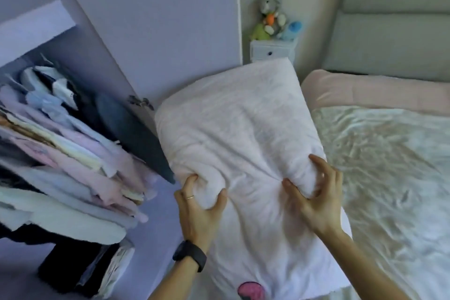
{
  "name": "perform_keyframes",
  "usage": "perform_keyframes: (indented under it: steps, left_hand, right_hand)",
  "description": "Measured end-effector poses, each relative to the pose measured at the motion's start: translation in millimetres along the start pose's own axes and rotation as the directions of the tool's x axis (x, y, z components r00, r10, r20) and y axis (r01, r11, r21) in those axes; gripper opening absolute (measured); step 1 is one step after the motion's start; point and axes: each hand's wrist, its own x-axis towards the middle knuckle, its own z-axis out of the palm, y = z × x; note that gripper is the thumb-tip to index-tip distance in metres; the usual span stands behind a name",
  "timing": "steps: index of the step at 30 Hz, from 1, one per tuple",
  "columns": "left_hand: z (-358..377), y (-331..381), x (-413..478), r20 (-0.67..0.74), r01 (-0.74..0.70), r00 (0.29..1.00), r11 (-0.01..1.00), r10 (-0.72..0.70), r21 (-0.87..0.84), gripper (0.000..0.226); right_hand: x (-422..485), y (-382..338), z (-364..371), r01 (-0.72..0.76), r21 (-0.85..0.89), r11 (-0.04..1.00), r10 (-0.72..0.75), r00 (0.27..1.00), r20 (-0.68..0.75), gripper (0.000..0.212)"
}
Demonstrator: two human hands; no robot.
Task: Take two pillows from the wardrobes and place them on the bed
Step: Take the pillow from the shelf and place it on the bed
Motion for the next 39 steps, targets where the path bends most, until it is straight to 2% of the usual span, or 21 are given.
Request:
perform_keyframes:
  steps: [3, 5, 7, 12, 17, 20, 24, 30, 35, 39]
  left_hand:
    - [19, 14, 0, 0.087, -0.051, 0.995, 0.999, 0.05, 0.01, 0.069]
    - [43, 22, -3, 0.221, -0.16, 0.963, 0.987, 0.152, 0.017, 0.068]
    - [64, 32, -9, 0.371, -0.224, 0.905, 0.974, 0.21, -0.004, 0.068]
    - [108, 55, -50, 0.62, -0.371, 0.69, 0.918, 0.374, -0.14, 0.07]
    - [132, 90, -117, 0.752, -0.424, 0.388, 0.828, 0.533, -0.367, 0.07]
    - [138, 111, -165, 0.791, -0.442, 0.204, 0.775, 0.577, -0.452, 0.068]
    - [140, 133, -238, 0.77, -0.428, -0.018, 0.691, 0.638, -0.583, 0.07]
    - [118, 153, -352, 0.736, -0.365, -0.237, 0.644, 0.634, -0.672, 0.072]
    - [91, 159, -454, 0.707, -0.311, -0.35, 0.635, 0.615, -0.707, 0.071]
    - [74, 158, -545, 0.74, -0.327, -0.348, 0.665, 0.575, -0.671, 0.072]
  right_hand:
    - [-9, 10, -21, -0.11, 0.001, 0.994, 0.11, 0.993, -0.046, 0.08]
    - [-27, 18, -47, -0.217, -0.024, 0.976, 0.21, 0.962, -0.176, 0.08]
    - [-59, 27, -72, -0.304, -0.036, 0.952, 0.275, 0.901, -0.334, 0.078]
    - [-143, 30, -123, -0.504, -0.019, 0.864, 0.384, 0.682, -0.622, 0.079]
    - [-227, 14, -163, -0.609, 0.036, 0.793, 0.364, 0.425, -0.829, 0.08]
    - [-275, 3, -188, -0.648, 0.064, 0.759, 0.309, 0.272, -0.911, 0.08]
    - [-338, -15, -218, -0.672, 0.124, 0.73, 0.231, 0.072, -0.97, 0.079]
    - [-431, -41, -256, -0.696, 0.218, 0.684, 0.152, -0.157, -0.976, 0.077]
    - [-517, -45, -294, -0.668, 0.268, 0.695, 0.122, -0.258, -0.958, 0.076]
    - [-590, -30, -339, -0.651, 0.282, 0.704, 0.129, -0.273, -0.953, 0.075]
